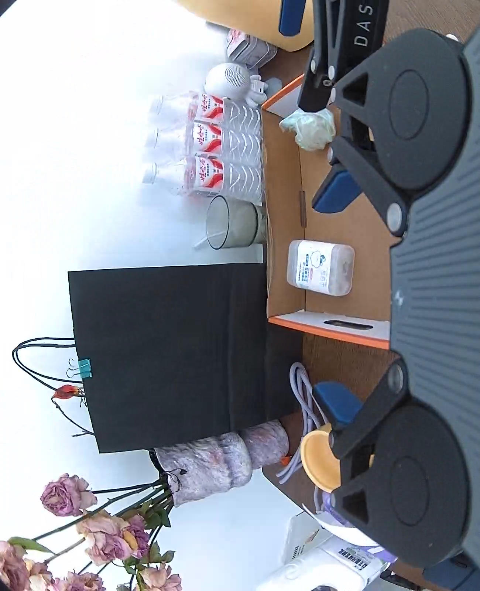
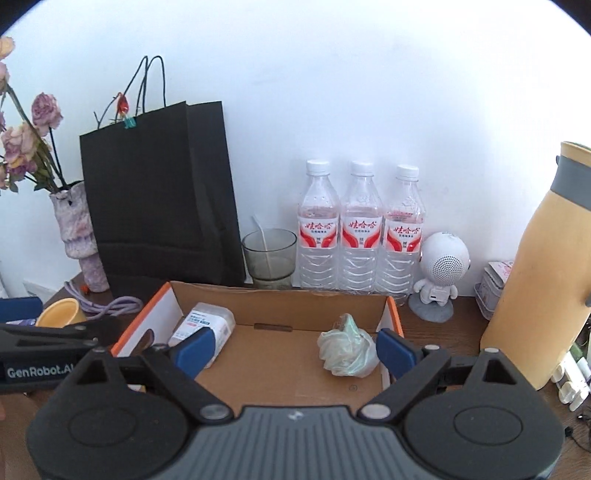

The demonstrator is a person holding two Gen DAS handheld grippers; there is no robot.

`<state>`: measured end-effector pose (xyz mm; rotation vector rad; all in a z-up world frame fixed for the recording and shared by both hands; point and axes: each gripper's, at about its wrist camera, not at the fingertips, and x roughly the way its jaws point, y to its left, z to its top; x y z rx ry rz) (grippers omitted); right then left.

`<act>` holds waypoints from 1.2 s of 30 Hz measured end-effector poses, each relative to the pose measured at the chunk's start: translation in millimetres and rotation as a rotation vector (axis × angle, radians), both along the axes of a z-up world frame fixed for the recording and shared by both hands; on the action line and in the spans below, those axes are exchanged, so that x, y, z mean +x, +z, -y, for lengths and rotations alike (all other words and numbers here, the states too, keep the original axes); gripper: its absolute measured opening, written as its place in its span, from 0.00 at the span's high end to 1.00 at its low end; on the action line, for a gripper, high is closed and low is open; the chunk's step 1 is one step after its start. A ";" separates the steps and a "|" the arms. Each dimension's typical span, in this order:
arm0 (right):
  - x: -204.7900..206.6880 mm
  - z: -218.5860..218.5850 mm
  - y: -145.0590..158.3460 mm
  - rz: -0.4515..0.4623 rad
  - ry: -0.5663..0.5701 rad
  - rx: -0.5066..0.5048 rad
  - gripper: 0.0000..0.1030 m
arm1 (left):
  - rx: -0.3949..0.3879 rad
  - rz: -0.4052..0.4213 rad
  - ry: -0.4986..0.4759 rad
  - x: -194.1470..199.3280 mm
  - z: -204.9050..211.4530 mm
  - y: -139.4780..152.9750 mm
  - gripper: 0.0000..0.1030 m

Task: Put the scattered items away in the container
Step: 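Withdraw both grippers from the box toward the table items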

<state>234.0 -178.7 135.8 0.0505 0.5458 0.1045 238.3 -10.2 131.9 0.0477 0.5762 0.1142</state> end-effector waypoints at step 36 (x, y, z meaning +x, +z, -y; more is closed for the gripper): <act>-363.3 8.8 -97.8 0.129 -0.062 0.088 0.02 | -0.057 0.153 -0.070 -359.3 -22.8 -86.6 0.00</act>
